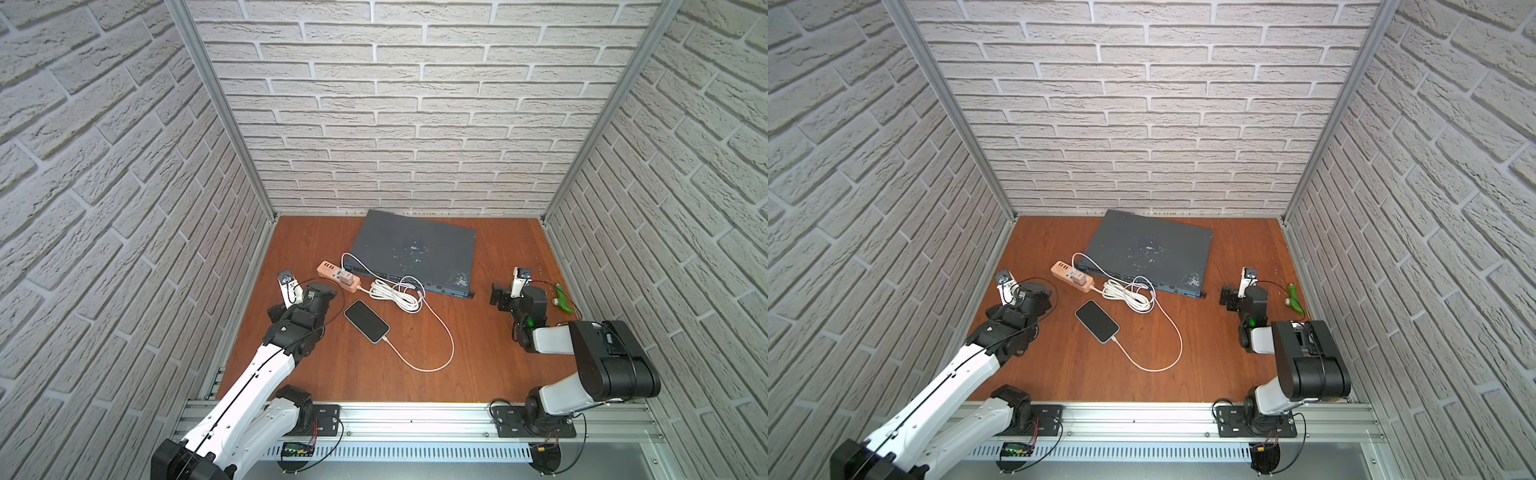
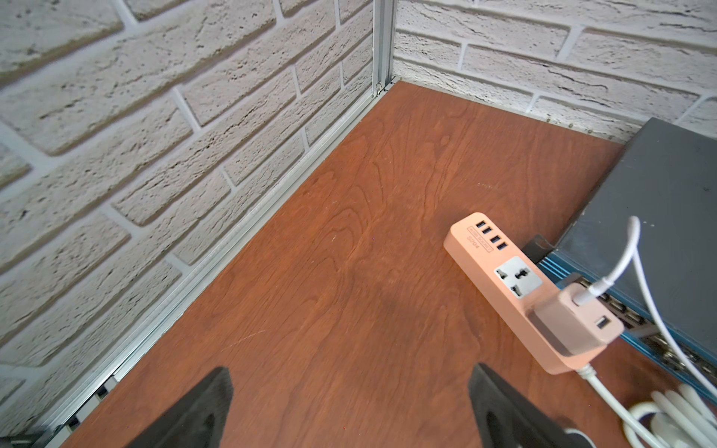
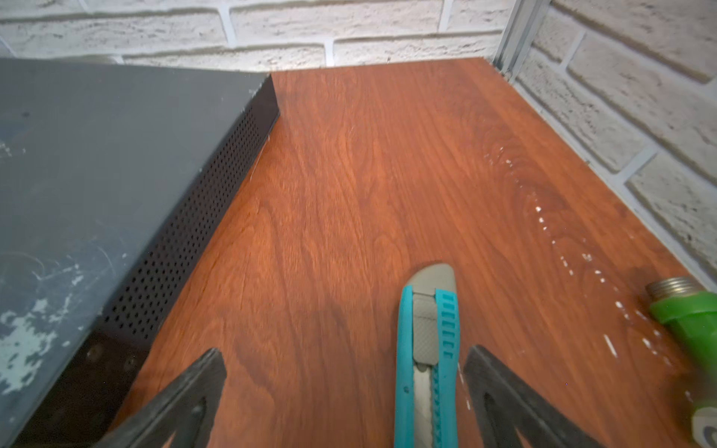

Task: Plug the charging cable into the phone
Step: Reset both arms

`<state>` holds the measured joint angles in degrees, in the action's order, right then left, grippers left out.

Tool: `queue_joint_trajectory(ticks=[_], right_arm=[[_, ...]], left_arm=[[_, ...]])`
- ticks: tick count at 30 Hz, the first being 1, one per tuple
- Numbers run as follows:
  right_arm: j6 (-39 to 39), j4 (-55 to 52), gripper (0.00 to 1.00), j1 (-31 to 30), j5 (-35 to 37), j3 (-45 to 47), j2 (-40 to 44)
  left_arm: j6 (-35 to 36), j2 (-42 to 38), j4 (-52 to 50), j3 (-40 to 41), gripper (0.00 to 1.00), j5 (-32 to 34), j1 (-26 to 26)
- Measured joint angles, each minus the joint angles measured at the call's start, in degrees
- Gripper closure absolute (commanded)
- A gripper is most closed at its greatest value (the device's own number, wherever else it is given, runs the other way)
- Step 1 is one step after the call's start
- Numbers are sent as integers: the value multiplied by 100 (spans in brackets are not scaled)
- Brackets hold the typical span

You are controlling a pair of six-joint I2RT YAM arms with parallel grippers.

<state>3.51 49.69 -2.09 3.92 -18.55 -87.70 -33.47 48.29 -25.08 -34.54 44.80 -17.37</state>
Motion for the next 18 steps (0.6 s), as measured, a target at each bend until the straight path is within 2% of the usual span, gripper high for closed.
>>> queue_joint_trajectory(ticks=[7, 13, 18], right_arm=[[-164, -39, 1, -57, -138, -337, -11], [-197, -63, 1, -59, -164, -337, -11], [-203, -92, 1, -59, -184, -337, -11]], left_arm=[[481, 328, 680, 114, 2, -2, 442], [769, 1220, 1217, 96, 2, -55, 684], [1320, 2090, 2100, 94, 4, -417, 1027]])
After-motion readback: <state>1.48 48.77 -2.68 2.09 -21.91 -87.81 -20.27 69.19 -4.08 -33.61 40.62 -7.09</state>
